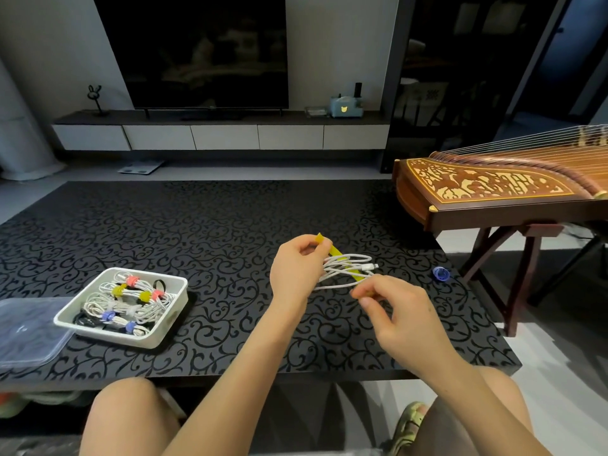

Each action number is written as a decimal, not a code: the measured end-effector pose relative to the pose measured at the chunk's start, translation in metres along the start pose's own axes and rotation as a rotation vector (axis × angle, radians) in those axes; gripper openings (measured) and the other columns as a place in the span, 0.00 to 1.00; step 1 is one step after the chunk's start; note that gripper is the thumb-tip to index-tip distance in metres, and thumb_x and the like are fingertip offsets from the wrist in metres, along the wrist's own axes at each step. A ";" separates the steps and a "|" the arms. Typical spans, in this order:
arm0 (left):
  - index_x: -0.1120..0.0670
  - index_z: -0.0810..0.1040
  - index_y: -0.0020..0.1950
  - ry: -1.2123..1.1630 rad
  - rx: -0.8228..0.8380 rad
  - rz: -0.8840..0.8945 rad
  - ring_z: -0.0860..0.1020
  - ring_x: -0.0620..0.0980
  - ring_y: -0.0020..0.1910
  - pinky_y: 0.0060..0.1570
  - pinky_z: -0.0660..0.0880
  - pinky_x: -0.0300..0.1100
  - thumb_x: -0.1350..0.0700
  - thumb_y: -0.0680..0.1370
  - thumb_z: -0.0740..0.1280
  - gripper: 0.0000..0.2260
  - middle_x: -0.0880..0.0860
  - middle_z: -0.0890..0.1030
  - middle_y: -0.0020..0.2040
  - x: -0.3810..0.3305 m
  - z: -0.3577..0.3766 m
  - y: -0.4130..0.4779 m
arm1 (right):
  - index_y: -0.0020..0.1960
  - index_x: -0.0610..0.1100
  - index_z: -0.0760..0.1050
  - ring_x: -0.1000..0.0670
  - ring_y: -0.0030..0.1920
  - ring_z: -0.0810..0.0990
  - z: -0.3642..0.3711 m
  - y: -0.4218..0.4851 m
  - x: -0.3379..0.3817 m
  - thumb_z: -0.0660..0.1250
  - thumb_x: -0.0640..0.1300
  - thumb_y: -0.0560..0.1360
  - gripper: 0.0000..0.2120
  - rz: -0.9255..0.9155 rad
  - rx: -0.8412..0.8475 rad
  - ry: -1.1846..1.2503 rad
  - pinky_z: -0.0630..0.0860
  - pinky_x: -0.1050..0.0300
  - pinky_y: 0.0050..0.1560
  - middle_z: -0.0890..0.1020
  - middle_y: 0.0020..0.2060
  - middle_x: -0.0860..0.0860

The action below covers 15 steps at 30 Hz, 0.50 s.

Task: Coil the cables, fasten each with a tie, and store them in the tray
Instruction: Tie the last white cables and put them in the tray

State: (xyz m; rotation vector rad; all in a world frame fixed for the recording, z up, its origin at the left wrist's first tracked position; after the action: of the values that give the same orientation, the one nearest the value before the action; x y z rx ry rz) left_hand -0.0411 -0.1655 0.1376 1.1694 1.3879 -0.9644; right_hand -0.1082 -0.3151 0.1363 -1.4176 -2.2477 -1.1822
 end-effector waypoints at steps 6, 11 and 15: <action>0.51 0.81 0.41 0.317 -0.146 0.043 0.77 0.45 0.36 0.31 0.64 0.40 0.50 0.78 0.64 0.10 0.45 0.81 0.36 -0.002 0.015 -0.007 | 0.43 0.40 0.83 0.51 0.39 0.83 0.014 0.000 0.024 0.68 0.33 0.67 0.08 -0.241 -0.041 -0.175 0.78 0.59 0.41 0.85 0.38 0.50; 0.51 0.79 0.46 0.456 -0.199 0.248 0.72 0.43 0.34 0.33 0.60 0.38 0.53 0.79 0.63 0.06 0.44 0.77 0.34 -0.003 0.016 -0.015 | 0.45 0.41 0.83 0.55 0.40 0.76 -0.006 0.015 0.018 0.69 0.36 0.71 0.05 -0.233 -0.289 -0.103 0.72 0.62 0.41 0.81 0.37 0.50; 0.51 0.80 0.46 0.320 -0.152 0.452 0.74 0.42 0.32 0.33 0.69 0.36 0.57 0.77 0.67 0.03 0.44 0.78 0.34 -0.007 0.017 -0.026 | 0.46 0.46 0.82 0.57 0.43 0.77 -0.009 0.030 0.013 0.68 0.36 0.74 0.07 -0.027 -0.226 0.090 0.75 0.58 0.44 0.81 0.40 0.54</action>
State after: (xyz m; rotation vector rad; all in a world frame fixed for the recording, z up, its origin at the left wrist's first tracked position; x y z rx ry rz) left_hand -0.0627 -0.1878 0.1416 1.4811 1.3312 -0.3577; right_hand -0.0913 -0.3069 0.1651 -1.3824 -2.1339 -1.5191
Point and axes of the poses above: each hand's wrist, its own y-axis towards the middle knuckle, its own z-axis out of the palm, x = y × z, the point moved 1 cm from there along y, towards the middle knuckle
